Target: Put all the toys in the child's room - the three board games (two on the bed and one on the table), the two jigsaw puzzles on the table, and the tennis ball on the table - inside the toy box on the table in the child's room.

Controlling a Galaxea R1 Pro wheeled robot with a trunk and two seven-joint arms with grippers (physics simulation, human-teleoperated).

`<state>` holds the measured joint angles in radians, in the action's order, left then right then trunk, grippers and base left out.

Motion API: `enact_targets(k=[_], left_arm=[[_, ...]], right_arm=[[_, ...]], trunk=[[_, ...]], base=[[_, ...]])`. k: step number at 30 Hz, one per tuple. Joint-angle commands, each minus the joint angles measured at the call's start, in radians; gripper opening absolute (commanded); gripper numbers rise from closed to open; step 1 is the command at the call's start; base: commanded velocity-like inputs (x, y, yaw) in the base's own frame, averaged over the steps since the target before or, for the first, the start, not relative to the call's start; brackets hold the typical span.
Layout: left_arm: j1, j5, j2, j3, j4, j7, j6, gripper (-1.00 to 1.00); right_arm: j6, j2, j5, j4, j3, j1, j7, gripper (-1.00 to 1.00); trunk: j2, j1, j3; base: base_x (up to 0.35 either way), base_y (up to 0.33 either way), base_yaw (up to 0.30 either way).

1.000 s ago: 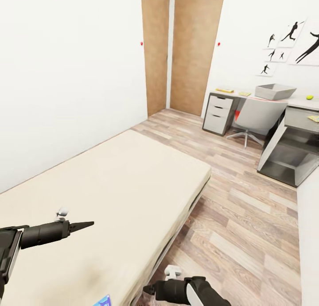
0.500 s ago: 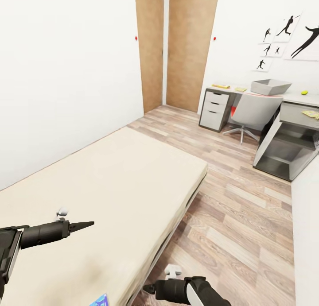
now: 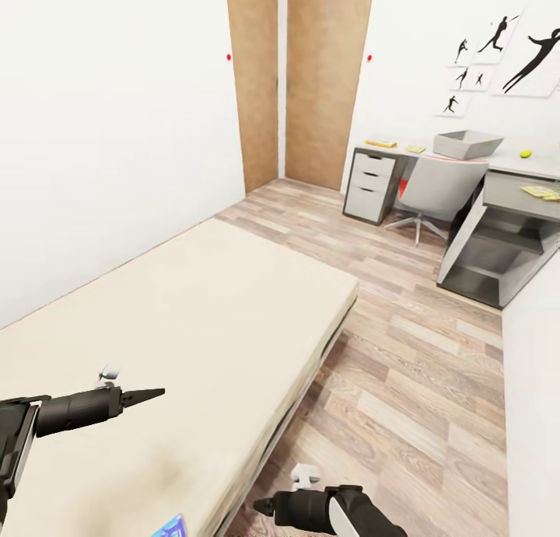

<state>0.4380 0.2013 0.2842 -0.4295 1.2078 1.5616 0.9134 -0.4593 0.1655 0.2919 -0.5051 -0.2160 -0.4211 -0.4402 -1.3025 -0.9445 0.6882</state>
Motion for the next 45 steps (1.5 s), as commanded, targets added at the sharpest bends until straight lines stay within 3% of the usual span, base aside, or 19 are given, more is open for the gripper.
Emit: enact_targets(k=[1,25,27,29,30,34,35,37,40,45], left_arm=[[0.001,0.010,0.000,-0.002,0.001,0.009,0.011,1.00],[0.001,0.013,0.003,-0.006,0.000,0.009,0.009,1.00],[0.001,0.014,0.004,-0.006,0.000,0.009,0.009,1.00],[0.001,0.015,0.005,-0.006,-0.001,0.009,0.008,1.00],[0.001,0.015,0.005,-0.006,-0.002,0.009,0.007,1.00],[0.001,0.015,0.005,-0.006,-0.002,0.009,0.006,1.00],[0.001,0.014,0.005,-0.005,-0.002,0.009,0.006,1.00],[0.001,0.014,0.004,-0.005,-0.002,0.009,0.006,1.00],[0.001,0.014,0.004,-0.005,-0.002,0.009,0.005,1.00],[0.001,0.014,0.004,-0.006,-0.002,0.009,0.004,1.00]], right_arm=[[-0.005,-0.002,0.006,-0.001,-0.002,-0.001,0.001,1.00],[0.006,-0.015,0.008,-0.001,0.004,-0.001,0.001,1.00],[0.014,-0.026,0.013,-0.001,0.013,0.000,0.001,1.00],[0.041,-0.054,0.019,0.000,0.031,0.000,0.000,1.00],[0.089,-0.108,0.034,-0.001,0.084,0.000,-0.036,1.00],[0.112,-0.139,0.056,0.000,0.146,0.000,-0.198,1.00],[0.119,-0.153,0.060,0.000,0.172,-0.001,-0.285,1.00],[0.122,-0.171,0.061,0.000,0.192,0.000,-0.343,1.00],[0.118,-0.190,0.063,-0.001,0.207,0.000,-0.386,1.00],[0.118,-0.196,0.063,-0.001,0.213,0.000,-0.406,1.00]], trunk=[[-0.001,0.000,0.002],[-0.001,0.000,0.039],[-0.001,0.000,0.040],[-0.001,0.000,0.040],[-0.001,0.000,0.040],[-0.001,0.000,0.041],[-0.001,0.000,0.041],[-0.001,0.000,0.041],[-0.001,0.000,0.041],[-0.001,0.000,0.041]], base=[[0.000,0.000,-0.079],[0.000,0.000,-0.073],[0.000,0.000,-0.015],[0.000,0.000,-0.008],[0.000,0.000,-0.002],[0.000,0.000,-0.001],[0.000,0.000,0.000],[0.000,0.000,0.000],[0.000,0.000,0.000],[0.000,0.000,0.000]])
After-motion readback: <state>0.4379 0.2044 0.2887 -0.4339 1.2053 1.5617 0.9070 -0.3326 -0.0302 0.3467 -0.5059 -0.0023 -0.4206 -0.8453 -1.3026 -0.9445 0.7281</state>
